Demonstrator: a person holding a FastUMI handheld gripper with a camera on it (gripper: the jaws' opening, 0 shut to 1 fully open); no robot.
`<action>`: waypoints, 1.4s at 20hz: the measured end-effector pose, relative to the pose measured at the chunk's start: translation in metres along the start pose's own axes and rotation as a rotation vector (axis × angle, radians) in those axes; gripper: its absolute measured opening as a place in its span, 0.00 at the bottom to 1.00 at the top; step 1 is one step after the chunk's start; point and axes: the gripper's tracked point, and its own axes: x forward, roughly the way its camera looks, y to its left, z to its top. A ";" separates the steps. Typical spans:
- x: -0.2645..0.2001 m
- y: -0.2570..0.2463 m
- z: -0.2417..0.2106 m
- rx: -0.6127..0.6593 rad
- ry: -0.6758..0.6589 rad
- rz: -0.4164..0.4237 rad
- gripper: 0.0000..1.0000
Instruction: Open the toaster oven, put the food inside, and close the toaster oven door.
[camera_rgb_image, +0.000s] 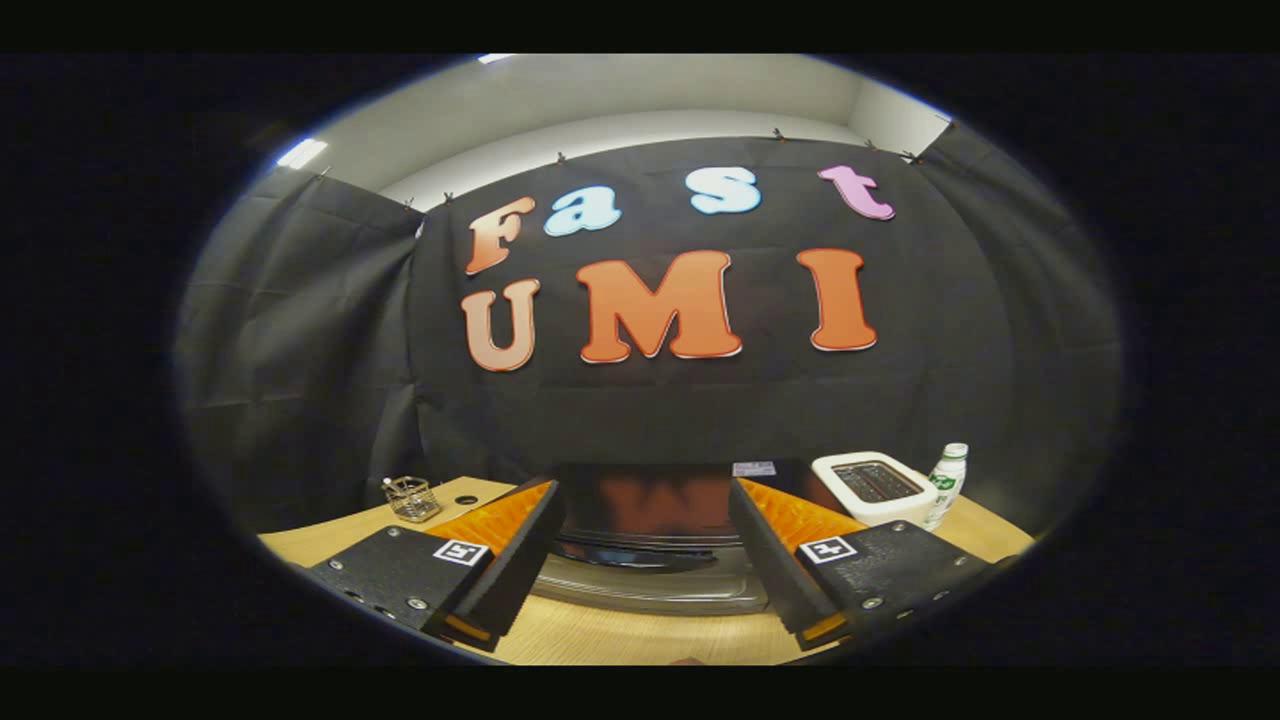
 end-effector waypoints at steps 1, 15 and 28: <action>0.007 0.003 -0.008 -0.004 0.012 0.001 0.97; 0.027 0.017 -0.059 -0.048 0.044 0.005 0.86; -0.078 0.043 -0.135 0.056 0.305 0.187 0.78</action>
